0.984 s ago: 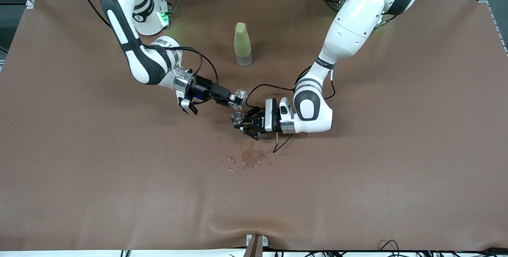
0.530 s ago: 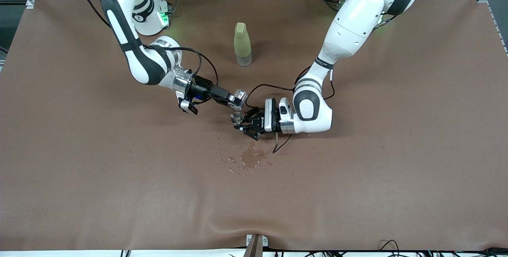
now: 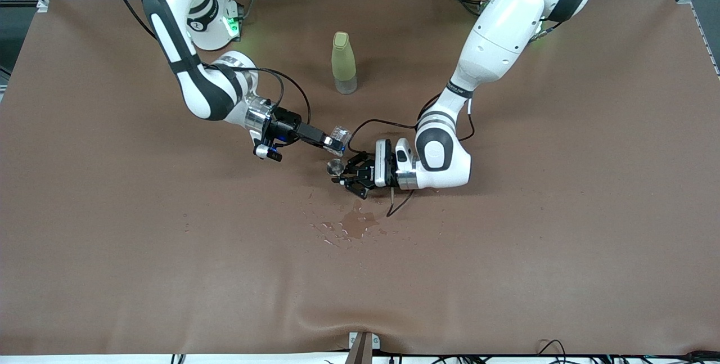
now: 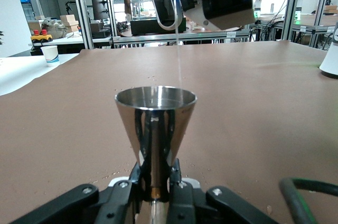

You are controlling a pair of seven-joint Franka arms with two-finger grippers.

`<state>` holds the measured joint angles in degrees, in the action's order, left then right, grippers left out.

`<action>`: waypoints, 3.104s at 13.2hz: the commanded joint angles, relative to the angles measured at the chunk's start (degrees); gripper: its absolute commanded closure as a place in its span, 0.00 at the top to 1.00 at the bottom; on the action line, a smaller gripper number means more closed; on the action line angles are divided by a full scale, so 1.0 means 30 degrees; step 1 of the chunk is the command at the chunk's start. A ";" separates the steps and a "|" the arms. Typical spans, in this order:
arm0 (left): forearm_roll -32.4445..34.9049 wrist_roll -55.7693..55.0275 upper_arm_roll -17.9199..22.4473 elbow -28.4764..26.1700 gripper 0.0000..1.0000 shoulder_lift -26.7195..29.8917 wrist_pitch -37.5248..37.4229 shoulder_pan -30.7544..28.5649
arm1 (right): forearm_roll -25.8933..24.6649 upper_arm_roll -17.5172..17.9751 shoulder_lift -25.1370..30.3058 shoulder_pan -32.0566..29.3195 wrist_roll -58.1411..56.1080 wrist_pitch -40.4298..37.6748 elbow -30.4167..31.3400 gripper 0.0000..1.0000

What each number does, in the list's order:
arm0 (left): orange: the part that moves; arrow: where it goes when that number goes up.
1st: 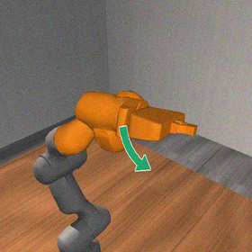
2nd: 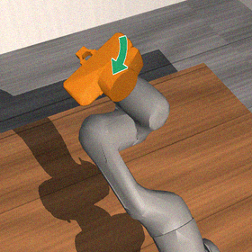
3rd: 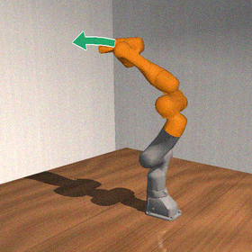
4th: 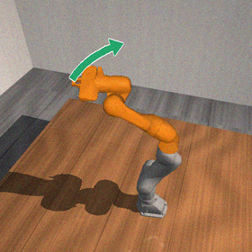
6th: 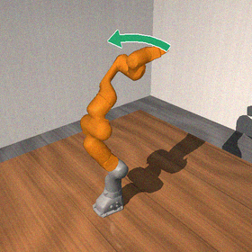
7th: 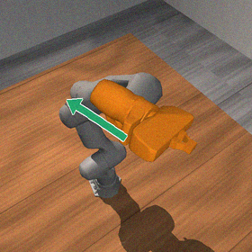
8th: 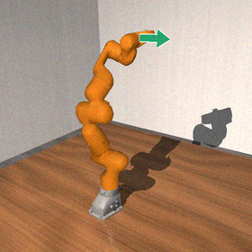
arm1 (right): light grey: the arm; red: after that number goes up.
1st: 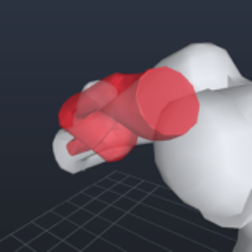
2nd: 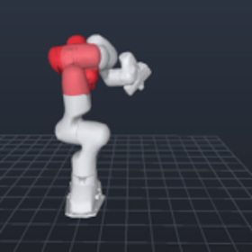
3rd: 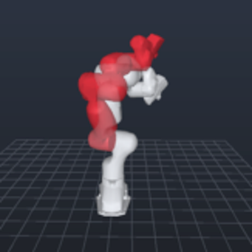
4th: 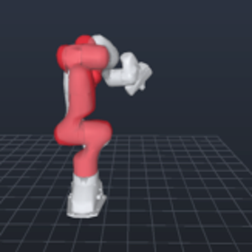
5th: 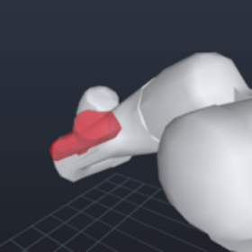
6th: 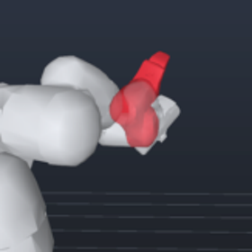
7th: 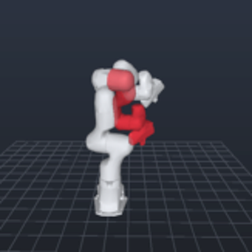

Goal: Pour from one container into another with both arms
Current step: 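Pour liquid from the beaker into the jigger with the right gripper, then tilt the beaker upright and move both grippers apart, then lower the beaker and jigger back onto the table with both grippers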

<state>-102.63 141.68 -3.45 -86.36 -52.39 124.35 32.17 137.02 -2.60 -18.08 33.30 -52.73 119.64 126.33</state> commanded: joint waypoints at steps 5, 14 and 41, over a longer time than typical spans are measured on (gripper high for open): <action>-0.0624 0.0090 0.0067 0.0368 0.00 -0.0029 0.0212 -0.0031 | -0.0026 -0.0101 0.0049 0.0033 0.0147 0.0051 -0.0188 0.15; 0.1305 0.0089 0.0008 -0.0771 0.00 0.1317 -0.0690 -0.2252 | -1.3192 -0.0247 0.0227 -0.7278 -0.2720 -0.5589 -0.1912 0.14; 1.4522 -0.0645 -0.0051 -0.2533 0.00 0.1087 -1.2062 -2.0185 | -2.4520 -0.0130 -1.3545 -2.0709 -2.6866 -1.5034 -1.5277 0.15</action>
<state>-59.66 138.53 -2.83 -95.41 -47.25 89.83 -27.14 65.04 -4.34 -57.68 -27.75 -132.31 76.87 81.42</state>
